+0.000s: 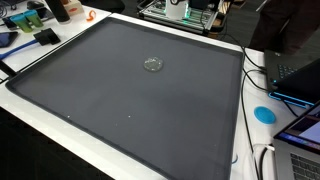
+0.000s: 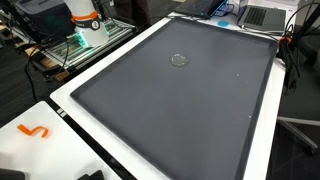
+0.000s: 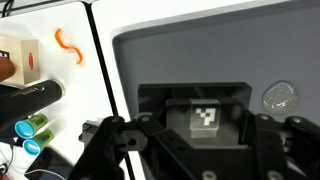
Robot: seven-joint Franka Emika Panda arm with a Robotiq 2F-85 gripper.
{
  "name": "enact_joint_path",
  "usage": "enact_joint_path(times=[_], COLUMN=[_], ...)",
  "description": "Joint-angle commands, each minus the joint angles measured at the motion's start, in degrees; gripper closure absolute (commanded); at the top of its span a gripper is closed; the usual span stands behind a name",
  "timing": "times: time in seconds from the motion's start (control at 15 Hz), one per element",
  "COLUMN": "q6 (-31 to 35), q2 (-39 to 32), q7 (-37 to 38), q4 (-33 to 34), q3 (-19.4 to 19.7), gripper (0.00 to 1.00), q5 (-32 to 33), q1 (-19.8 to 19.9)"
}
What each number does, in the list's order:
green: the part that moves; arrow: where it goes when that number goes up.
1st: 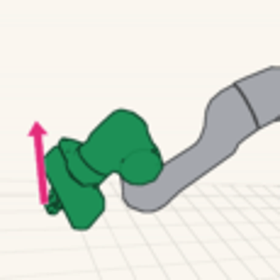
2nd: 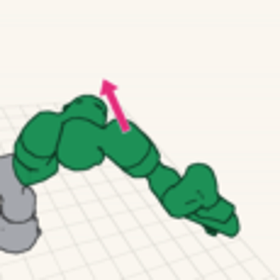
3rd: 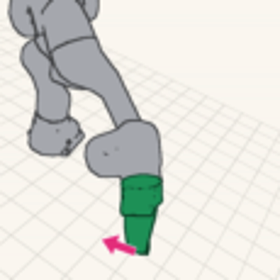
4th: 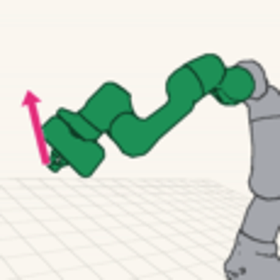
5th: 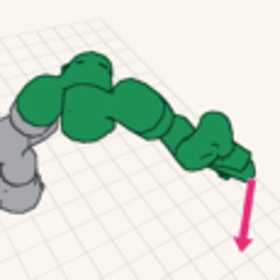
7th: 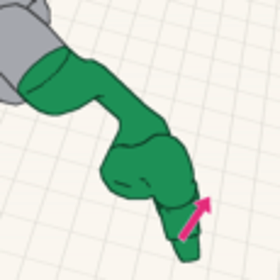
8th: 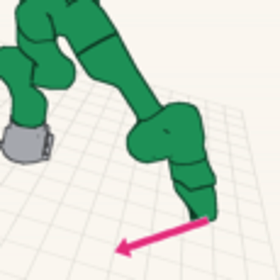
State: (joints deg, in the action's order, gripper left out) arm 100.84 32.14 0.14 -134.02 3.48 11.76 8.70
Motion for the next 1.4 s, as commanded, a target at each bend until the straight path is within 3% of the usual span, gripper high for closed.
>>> enact_joint_path(times=[0.0,0.4,0.47,0.87,1.33], q6=[-0.23,-0.23,-0.23,2.58,12.04], q2=[-0.02,-0.02,-0.02,-4.47,-15.70], q7=[0.29,0.31,0.31,1.83,8.26], q4=[0.16,0.16,0.16,-2.22,-2.71], q3=[0.56,0.56,0.56,-5.42,-14.11], gripper=[0.44,0.44,0.69,0.69,0.69], q5=[0.28,0.28,0.28,1.50,2.48], q1=[-0.73,-0.73,-0.73,-5.46,-11.92])
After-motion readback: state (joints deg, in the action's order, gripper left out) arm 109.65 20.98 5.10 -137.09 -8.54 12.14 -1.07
